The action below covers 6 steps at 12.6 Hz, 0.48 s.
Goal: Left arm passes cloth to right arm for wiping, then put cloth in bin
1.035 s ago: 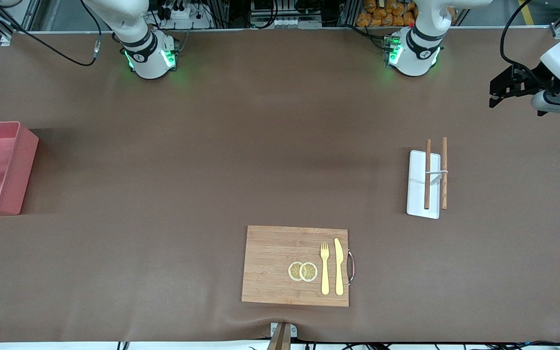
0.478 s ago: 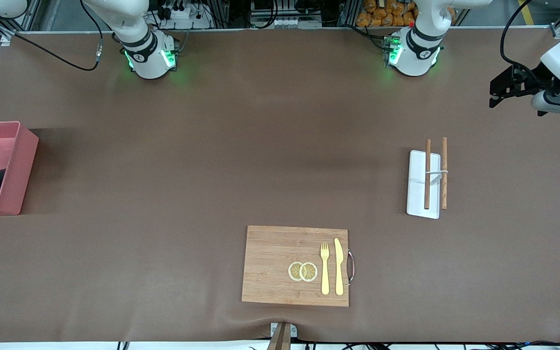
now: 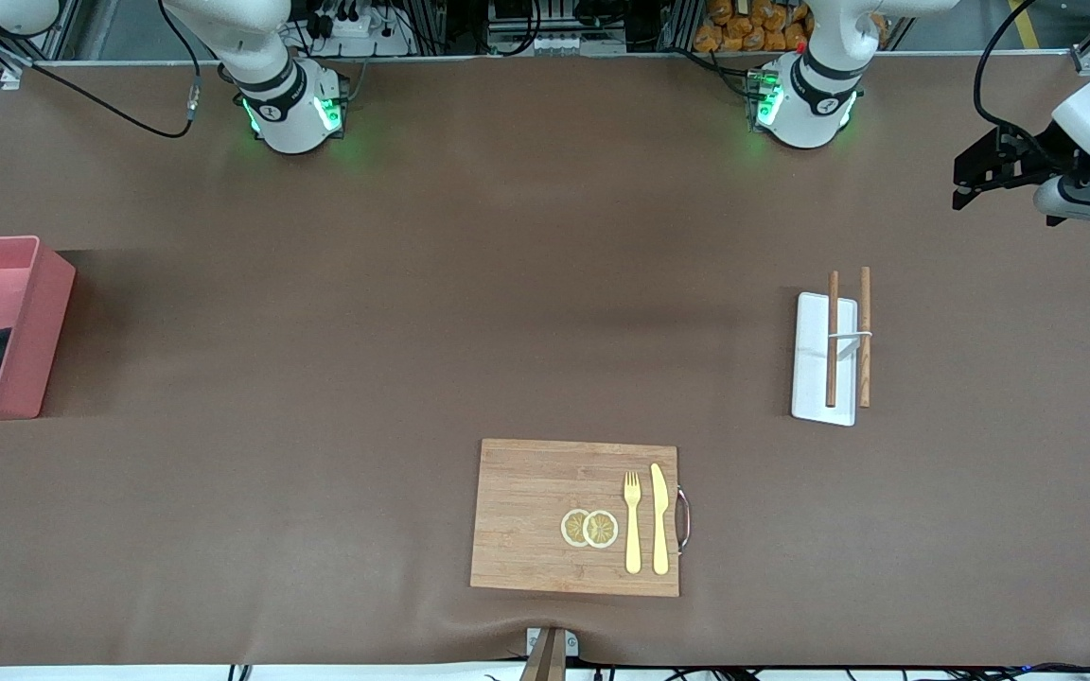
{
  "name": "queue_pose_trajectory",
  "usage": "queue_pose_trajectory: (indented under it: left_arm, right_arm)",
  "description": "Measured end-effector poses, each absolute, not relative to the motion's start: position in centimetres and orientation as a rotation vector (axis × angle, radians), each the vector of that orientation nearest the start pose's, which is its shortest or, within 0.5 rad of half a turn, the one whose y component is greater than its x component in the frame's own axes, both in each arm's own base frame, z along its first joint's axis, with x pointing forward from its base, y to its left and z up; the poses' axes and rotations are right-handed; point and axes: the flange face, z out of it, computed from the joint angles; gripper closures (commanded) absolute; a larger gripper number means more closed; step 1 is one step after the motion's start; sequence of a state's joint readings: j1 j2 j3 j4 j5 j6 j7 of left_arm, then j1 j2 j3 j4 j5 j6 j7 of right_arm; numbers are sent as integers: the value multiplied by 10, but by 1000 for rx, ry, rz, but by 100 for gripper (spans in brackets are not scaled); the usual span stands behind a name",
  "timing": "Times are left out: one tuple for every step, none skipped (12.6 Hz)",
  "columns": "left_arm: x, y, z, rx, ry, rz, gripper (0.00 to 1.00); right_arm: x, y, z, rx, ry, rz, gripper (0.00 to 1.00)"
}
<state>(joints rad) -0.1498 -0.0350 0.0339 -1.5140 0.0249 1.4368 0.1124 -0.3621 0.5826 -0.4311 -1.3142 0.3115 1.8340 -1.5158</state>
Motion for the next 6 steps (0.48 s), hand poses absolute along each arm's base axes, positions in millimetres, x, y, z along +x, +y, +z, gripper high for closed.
queue_pose_trajectory:
  left_arm:
    - [526, -58, 658, -3097, 351, 66, 0]
    - [526, -58, 658, -3097, 351, 66, 0]
    - [526, -58, 659, -3097, 352, 65, 0]
    - [526, -59, 659, -3097, 352, 65, 0]
    - [526, -59, 659, -3097, 353, 65, 0]
    - [526, -59, 659, -3097, 354, 65, 0]
  right_arm:
    - [571, -424, 432, -2928, -1003, -42, 0]
    - [581, -405, 441, -2938, -938, -2, 0]
    - [591, -382, 449, -2947, -866, 43, 0]
    - [599, -356, 453, -2948, -791, 98, 0]
    - [609, -326, 453, -2945, -711, 163, 0]
    - [619, -294, 453, -2947, -634, 222, 0]
